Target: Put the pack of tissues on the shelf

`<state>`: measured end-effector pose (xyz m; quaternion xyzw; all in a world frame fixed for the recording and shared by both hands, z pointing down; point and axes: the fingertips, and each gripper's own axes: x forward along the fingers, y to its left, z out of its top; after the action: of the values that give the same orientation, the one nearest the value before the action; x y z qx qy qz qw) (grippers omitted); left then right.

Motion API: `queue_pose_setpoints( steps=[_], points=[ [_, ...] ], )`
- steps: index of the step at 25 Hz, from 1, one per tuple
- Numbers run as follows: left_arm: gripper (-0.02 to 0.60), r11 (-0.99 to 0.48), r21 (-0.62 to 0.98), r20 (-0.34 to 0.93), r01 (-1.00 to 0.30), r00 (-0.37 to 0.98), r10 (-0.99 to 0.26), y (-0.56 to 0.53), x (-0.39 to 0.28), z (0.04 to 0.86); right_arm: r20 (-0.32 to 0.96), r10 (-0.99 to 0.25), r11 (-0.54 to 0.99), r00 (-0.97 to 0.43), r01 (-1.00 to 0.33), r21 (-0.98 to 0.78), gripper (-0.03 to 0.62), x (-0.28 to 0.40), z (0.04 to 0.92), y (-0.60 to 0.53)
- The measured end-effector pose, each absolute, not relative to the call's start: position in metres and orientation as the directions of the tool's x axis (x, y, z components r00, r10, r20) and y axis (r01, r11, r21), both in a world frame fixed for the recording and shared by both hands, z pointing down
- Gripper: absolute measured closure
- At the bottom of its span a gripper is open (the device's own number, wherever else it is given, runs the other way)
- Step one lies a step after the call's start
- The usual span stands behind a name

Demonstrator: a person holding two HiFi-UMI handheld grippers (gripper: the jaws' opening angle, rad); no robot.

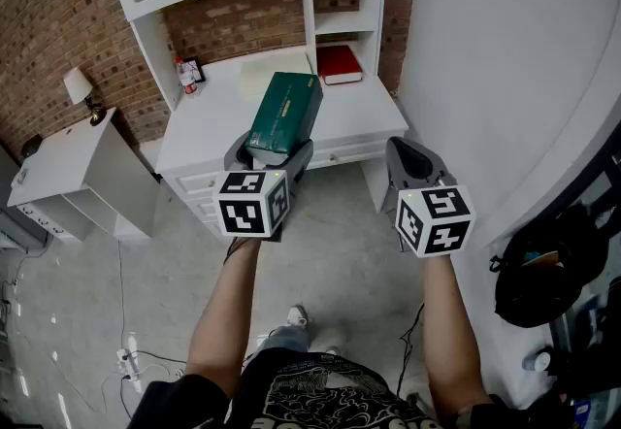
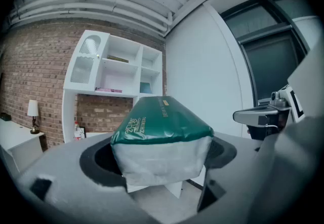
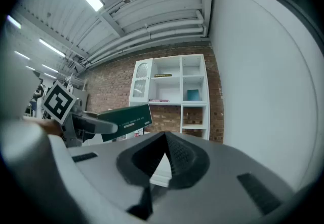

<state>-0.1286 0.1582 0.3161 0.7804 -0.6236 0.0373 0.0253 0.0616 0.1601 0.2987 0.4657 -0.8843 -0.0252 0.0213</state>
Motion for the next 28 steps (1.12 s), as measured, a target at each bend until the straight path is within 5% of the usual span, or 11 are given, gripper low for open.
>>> queue_pose_setpoints(
  steps=[28],
  points=[
    [0.141, -0.3, 0.039, 0.084, -0.953, 0.302, -0.95, -0.031, -0.177, 0.323, 0.072, -0.871, 0.49, -0.485, -0.866, 0.097, 0.591, 0.021, 0.311, -0.008]
  ],
)
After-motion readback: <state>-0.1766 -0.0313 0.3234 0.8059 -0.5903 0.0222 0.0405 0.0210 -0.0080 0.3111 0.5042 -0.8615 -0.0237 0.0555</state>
